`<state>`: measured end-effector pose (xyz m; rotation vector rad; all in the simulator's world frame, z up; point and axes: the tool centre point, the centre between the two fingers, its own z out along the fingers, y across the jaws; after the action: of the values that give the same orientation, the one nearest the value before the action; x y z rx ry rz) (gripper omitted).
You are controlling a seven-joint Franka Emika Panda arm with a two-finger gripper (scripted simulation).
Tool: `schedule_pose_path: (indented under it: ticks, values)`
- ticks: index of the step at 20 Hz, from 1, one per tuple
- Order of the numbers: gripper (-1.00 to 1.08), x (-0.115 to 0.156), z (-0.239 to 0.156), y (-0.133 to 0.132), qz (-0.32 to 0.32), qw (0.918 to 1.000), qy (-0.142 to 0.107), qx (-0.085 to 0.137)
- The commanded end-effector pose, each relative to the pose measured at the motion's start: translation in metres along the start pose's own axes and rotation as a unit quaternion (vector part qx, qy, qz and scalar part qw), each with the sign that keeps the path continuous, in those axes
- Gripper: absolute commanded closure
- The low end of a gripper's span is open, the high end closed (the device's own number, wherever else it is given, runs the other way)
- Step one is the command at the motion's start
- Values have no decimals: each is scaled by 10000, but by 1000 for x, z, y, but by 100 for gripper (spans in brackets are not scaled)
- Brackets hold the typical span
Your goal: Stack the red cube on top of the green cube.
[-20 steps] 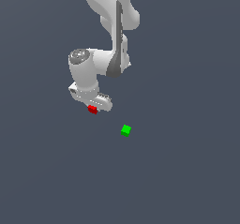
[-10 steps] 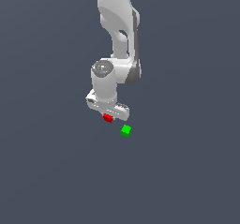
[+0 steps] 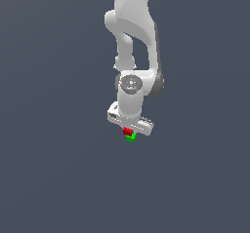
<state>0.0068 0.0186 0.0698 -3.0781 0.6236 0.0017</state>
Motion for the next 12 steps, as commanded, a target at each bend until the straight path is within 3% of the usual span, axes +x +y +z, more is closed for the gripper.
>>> schedule_pose_path:
  ticks: [1, 6, 7, 12]
  values:
    - [108, 2, 2, -10, 10, 10000, 6, 0]
    - [108, 3, 4, -17, 9, 10000, 6, -3]
    - [-92, 3, 4, -17, 9, 10000, 6, -3]
    - [-92, 3, 4, -17, 9, 10000, 6, -3]
